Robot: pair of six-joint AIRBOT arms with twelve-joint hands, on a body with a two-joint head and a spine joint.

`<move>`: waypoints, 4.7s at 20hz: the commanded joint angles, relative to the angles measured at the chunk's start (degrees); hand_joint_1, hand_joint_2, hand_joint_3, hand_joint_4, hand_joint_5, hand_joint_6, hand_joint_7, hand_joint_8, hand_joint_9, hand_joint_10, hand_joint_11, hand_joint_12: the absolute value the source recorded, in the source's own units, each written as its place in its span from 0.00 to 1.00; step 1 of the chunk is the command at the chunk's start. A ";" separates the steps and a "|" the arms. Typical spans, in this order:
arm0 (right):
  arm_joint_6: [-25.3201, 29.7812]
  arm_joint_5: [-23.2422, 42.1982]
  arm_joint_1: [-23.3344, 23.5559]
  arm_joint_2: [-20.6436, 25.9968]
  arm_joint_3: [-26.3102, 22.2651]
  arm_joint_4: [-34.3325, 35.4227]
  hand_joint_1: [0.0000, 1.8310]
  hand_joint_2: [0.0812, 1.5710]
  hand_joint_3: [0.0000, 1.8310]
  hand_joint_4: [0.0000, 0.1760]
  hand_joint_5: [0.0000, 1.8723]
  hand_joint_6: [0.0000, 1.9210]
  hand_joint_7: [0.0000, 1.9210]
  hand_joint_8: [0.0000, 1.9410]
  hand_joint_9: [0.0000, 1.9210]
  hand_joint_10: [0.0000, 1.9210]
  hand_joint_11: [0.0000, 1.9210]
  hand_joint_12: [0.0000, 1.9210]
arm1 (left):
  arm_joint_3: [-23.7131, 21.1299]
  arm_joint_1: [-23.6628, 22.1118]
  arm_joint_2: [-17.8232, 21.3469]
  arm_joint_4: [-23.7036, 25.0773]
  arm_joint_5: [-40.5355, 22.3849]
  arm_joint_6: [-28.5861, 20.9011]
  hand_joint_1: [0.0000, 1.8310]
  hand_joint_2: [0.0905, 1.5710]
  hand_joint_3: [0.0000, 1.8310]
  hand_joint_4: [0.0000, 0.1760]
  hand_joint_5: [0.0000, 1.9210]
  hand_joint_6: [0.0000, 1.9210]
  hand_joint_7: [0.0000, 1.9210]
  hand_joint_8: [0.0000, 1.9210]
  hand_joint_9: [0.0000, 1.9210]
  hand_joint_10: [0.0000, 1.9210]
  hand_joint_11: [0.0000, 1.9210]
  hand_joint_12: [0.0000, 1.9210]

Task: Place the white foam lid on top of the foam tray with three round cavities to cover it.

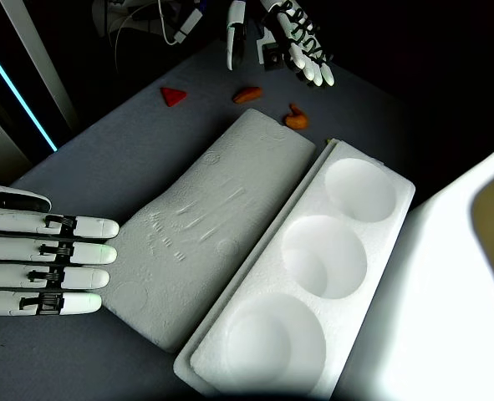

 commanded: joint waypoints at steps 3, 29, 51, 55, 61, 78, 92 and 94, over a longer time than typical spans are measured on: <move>-0.67 7.36 0.18 0.61 -0.19 1.28 0.27 0.79 0.00 0.00 0.00 0.00 0.00 0.00 0.00 0.00 0.00 0.27 | -0.14 -0.24 0.37 -2.06 -6.96 0.33 0.19 0.71 0.01 0.42 0.00 0.00 0.00 0.00 0.00 0.00 0.00 0.00; -3.92 4.76 -8.00 -2.57 -1.41 16.11 0.26 0.70 0.00 0.00 0.00 0.00 0.00 0.00 0.00 0.00 0.00 0.48 | -3.26 12.53 0.88 -18.06 -1.06 2.72 0.23 0.58 0.00 0.00 0.00 0.00 0.00 0.00 0.00 0.00 0.00 0.00; -5.72 -4.01 -2.90 -9.95 4.69 19.78 0.33 0.70 0.00 0.00 0.00 0.00 0.00 0.00 0.00 0.00 0.00 0.00 | -0.28 10.72 -3.97 -19.37 5.27 5.97 0.30 0.59 0.00 0.00 0.00 0.00 0.00 0.00 0.00 0.00 0.00 0.00; -6.16 -4.69 -2.33 -11.09 5.51 20.96 0.33 0.70 0.00 0.00 0.00 0.00 0.00 0.00 0.00 0.00 0.00 0.00 | 0.37 9.76 -4.99 -19.34 6.35 6.24 0.29 0.58 0.00 0.00 0.01 0.01 0.00 0.00 0.00 0.00 0.00 0.00; -6.16 -6.52 -0.58 -13.50 7.38 21.67 0.33 0.71 0.00 0.00 0.00 0.00 0.00 0.00 0.00 0.00 0.01 0.01 | 0.90 9.23 -5.97 -19.65 6.41 6.08 0.30 0.58 0.00 0.00 0.02 0.01 0.00 0.00 0.00 0.00 0.00 0.00; -4.77 -2.24 0.49 -12.38 4.83 19.56 0.29 0.76 0.00 0.00 0.07 0.00 0.02 0.00 0.01 0.01 0.00 0.49 | -1.30 10.44 -6.46 -17.76 0.64 2.63 0.30 0.66 0.01 0.00 0.10 0.02 0.00 0.00 0.00 0.00 0.00 0.00; -3.32 10.07 -3.31 -4.06 -3.20 13.96 0.25 0.73 0.00 0.00 0.05 0.00 0.00 0.00 0.01 0.05 0.00 0.75 | -9.53 13.16 1.53 -13.20 -13.11 1.42 0.34 0.66 0.00 0.00 0.10 0.01 0.00 0.00 0.00 0.00 0.00 0.00; -3.32 10.01 -2.80 -3.96 -2.64 13.93 0.27 0.75 0.00 0.00 0.03 0.00 0.00 0.00 0.00 0.06 0.00 0.73 | -9.23 12.03 2.06 -12.92 -12.99 1.51 0.34 0.66 0.00 0.00 0.10 0.01 0.00 0.00 0.00 0.00 0.00 0.00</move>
